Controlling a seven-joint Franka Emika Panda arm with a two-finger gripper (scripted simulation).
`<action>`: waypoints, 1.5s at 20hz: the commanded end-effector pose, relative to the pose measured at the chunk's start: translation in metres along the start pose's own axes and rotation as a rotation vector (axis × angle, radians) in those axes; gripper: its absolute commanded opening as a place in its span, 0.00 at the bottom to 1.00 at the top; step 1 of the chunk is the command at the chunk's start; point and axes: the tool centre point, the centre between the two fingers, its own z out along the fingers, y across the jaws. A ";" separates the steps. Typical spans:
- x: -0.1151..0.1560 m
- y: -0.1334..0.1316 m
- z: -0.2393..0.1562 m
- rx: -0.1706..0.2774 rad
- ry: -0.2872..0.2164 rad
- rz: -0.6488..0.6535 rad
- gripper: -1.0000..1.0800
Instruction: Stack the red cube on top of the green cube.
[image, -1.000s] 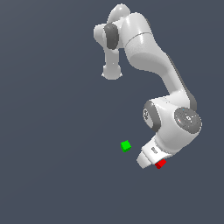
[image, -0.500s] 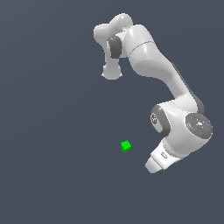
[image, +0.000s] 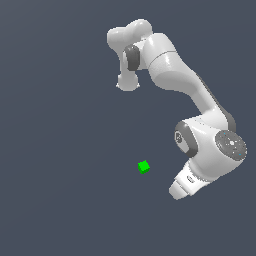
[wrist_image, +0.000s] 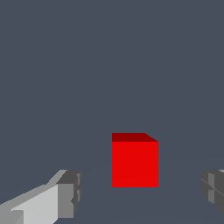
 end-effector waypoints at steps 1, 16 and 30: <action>0.000 0.000 0.000 0.000 0.000 0.000 0.96; 0.000 0.000 0.047 0.000 0.000 -0.001 0.96; 0.000 0.000 0.050 0.000 0.000 -0.001 0.00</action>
